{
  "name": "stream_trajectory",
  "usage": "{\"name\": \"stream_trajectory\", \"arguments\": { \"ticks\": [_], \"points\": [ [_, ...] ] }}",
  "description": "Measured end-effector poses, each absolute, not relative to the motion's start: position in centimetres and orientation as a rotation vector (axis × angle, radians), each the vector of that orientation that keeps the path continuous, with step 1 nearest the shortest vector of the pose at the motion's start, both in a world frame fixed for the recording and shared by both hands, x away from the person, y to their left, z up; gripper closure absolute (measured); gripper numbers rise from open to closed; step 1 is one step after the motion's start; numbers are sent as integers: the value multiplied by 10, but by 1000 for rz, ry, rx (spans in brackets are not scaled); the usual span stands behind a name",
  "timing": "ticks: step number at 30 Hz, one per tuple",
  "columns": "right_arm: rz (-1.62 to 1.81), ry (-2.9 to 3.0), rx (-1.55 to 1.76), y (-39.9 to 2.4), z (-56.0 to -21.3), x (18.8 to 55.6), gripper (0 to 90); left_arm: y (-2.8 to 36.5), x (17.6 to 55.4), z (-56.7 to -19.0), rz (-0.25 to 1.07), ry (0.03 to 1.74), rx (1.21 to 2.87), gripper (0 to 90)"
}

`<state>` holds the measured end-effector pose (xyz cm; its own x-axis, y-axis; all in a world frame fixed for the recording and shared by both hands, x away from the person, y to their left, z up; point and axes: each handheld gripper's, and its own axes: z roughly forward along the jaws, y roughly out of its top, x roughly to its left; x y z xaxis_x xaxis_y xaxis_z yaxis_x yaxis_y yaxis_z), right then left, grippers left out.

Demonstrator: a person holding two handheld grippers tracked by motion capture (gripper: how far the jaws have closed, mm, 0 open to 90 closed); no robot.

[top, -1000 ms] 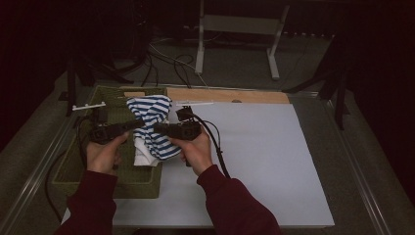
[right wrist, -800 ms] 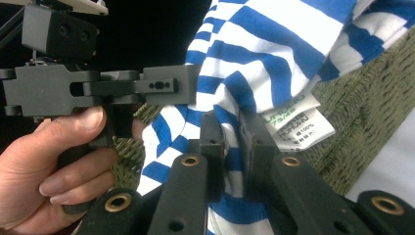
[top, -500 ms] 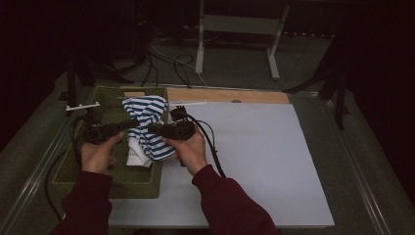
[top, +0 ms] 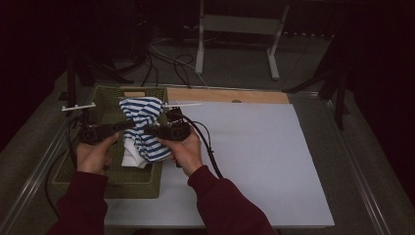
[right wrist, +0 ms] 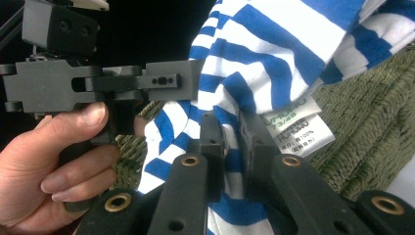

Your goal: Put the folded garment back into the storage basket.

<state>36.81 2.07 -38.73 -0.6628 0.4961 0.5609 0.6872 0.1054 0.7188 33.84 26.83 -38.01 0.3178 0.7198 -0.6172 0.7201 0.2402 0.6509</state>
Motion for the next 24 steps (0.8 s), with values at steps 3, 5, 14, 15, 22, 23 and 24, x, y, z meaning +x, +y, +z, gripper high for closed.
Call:
{"name": "stream_trajectory", "arguments": {
  "ticks": [3,5,14,15,22,23,24],
  "points": [
    [-1594,-2190,-1191,22,-389,368,820,269,338,-380,0,1398,1470,819],
    [-1591,-2183,-1192,23,-389,368,819,271,338,-380,-2,1399,1471,819],
    [-1588,-2179,-1189,28,-392,368,818,275,338,-382,0,1405,1473,819],
    [-1588,-2177,-1188,28,-392,368,818,276,338,-382,0,1403,1474,819],
    [-1586,-2181,-1191,31,-393,369,818,278,339,-382,3,1406,1476,819],
    [-1587,-2179,-1192,32,-393,369,818,278,339,-382,3,1409,1474,819],
    [-1586,-2173,-1196,32,-393,369,818,279,339,-382,5,1410,1476,819]
  ]
}}
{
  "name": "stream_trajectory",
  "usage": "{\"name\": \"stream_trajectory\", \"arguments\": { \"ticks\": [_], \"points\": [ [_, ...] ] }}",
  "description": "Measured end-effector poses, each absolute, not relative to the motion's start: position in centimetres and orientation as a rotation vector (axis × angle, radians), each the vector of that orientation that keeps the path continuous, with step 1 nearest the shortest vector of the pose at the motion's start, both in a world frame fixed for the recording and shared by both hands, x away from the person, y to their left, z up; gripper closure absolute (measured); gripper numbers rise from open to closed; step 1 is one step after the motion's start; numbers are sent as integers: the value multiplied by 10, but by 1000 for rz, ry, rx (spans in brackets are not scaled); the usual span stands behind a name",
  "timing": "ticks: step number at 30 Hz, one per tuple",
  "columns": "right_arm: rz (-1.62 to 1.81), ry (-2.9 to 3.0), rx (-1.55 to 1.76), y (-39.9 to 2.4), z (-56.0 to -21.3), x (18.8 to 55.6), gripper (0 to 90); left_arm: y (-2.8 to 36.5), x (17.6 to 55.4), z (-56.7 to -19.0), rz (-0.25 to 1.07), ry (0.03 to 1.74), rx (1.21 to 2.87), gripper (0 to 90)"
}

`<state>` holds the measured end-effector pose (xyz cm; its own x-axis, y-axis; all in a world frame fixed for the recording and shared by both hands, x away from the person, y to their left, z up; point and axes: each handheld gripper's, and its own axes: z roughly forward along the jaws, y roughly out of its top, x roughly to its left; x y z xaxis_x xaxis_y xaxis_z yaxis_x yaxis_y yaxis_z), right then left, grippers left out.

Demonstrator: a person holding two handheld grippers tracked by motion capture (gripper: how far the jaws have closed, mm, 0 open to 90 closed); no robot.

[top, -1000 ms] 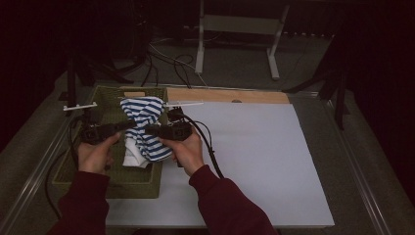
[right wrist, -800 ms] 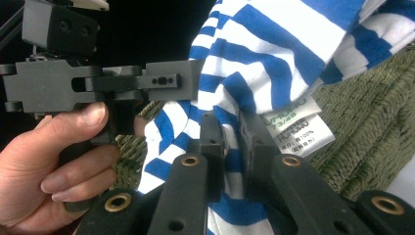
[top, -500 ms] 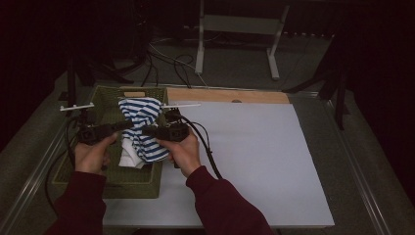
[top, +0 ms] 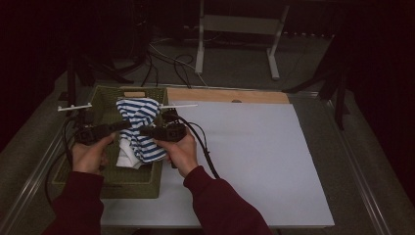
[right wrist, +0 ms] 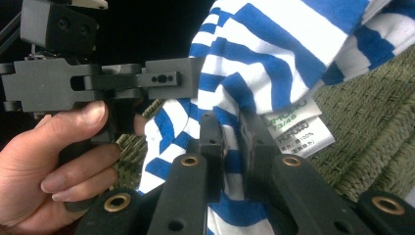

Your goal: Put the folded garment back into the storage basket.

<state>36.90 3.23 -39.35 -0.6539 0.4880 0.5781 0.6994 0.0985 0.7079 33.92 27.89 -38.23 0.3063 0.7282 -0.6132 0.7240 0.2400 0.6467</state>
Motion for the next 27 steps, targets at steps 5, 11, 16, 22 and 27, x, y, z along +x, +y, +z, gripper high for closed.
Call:
{"name": "stream_trajectory", "arguments": {
  "ticks": [5,11,16,22,27],
  "points": [
    [-1586,-2170,-1197,36,-396,370,817,282,339,-383,6,1417,1479,819],
    [-1584,-2164,-1201,40,-397,369,817,286,339,-384,7,1417,1482,819],
    [-1583,-2176,-1201,43,-397,369,817,288,339,-384,8,1417,1483,819],
    [-1579,-2176,-1203,47,-398,368,817,290,339,-385,9,1420,1483,818],
    [-1587,-2176,-1194,49,-399,368,817,292,338,-385,9,1420,1480,819]
  ]
}}
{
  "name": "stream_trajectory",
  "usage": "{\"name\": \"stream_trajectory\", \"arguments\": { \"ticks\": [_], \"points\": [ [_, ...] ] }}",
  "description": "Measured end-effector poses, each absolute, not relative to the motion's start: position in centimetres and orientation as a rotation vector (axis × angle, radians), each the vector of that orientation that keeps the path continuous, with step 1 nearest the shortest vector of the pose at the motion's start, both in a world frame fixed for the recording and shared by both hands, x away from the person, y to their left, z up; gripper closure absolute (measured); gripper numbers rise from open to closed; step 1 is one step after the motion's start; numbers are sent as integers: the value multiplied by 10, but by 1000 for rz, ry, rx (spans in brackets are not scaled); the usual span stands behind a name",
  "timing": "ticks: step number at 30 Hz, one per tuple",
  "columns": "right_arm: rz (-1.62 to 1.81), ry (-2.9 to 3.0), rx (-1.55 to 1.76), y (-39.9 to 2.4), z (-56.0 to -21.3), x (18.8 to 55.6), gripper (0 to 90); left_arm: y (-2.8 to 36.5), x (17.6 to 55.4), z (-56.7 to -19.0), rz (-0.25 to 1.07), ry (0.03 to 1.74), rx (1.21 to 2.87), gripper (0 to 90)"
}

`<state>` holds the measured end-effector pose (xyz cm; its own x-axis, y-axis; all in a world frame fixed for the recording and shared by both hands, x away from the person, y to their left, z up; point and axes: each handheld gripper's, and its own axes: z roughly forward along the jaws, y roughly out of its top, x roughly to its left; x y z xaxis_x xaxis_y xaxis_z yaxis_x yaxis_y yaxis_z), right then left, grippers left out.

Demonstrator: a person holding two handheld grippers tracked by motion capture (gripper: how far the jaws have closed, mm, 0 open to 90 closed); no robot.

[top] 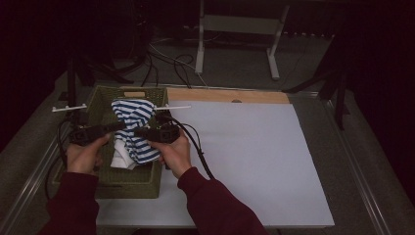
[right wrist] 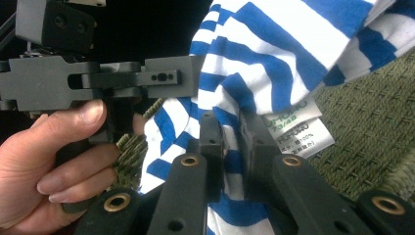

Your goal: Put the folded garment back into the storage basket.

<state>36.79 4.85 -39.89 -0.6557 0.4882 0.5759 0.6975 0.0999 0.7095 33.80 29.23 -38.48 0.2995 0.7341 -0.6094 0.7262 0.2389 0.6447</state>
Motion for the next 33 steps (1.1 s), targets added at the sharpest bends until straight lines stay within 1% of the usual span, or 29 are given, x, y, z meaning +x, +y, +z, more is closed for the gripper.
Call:
{"name": "stream_trajectory", "arguments": {
  "ticks": [33],
  "points": [
    [-1565,-2164,-1188,60,-408,366,816,302,337,-391,6,1447,1474,817]
  ]
}}
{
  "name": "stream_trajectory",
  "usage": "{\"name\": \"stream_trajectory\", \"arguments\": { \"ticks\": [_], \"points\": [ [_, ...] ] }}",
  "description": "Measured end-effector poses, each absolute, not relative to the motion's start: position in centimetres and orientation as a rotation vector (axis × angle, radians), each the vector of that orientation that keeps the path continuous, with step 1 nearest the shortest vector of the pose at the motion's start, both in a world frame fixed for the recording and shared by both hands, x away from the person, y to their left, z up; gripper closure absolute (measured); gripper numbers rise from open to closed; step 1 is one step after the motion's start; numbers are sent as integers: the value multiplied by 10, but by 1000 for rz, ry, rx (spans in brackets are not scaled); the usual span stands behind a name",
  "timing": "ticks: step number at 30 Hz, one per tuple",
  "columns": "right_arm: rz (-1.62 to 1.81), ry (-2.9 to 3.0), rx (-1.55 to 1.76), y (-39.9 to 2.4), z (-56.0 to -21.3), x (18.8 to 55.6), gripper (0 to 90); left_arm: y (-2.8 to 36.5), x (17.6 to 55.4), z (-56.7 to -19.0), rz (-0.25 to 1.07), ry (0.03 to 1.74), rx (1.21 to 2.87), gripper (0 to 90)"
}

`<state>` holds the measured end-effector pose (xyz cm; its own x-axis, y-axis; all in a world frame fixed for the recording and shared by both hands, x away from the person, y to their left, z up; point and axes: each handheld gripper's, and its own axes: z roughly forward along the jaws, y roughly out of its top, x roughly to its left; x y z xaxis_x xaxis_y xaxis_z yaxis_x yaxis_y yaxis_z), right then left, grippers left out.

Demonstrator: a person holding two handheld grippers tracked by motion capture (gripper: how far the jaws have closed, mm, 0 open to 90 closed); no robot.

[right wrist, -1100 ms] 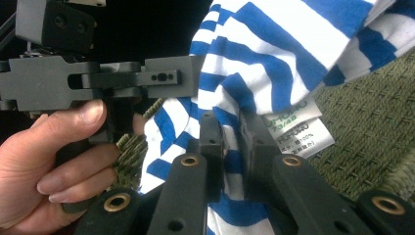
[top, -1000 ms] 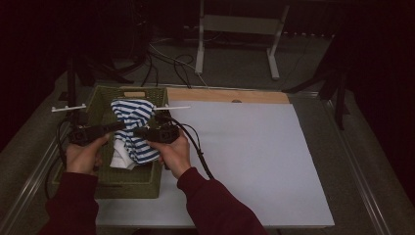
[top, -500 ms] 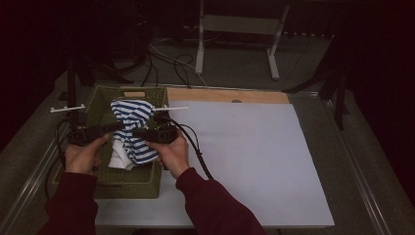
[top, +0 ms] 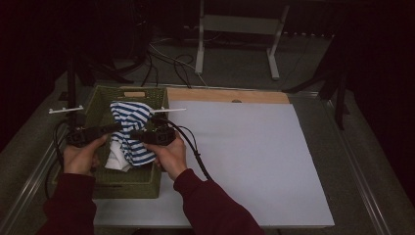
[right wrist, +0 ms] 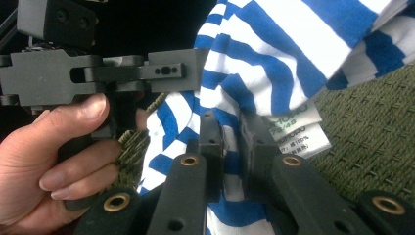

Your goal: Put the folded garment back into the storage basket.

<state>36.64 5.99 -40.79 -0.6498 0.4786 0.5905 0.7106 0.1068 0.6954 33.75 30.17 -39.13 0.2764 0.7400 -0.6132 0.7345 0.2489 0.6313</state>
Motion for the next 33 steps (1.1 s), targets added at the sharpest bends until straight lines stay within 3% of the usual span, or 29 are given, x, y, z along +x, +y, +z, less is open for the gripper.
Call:
{"name": "stream_trajectory", "arguments": {
  "ticks": [33],
  "points": [
    [-1537,-2146,-1191,72,-417,364,813,312,334,-397,15,1468,1476,817]
  ]
}}
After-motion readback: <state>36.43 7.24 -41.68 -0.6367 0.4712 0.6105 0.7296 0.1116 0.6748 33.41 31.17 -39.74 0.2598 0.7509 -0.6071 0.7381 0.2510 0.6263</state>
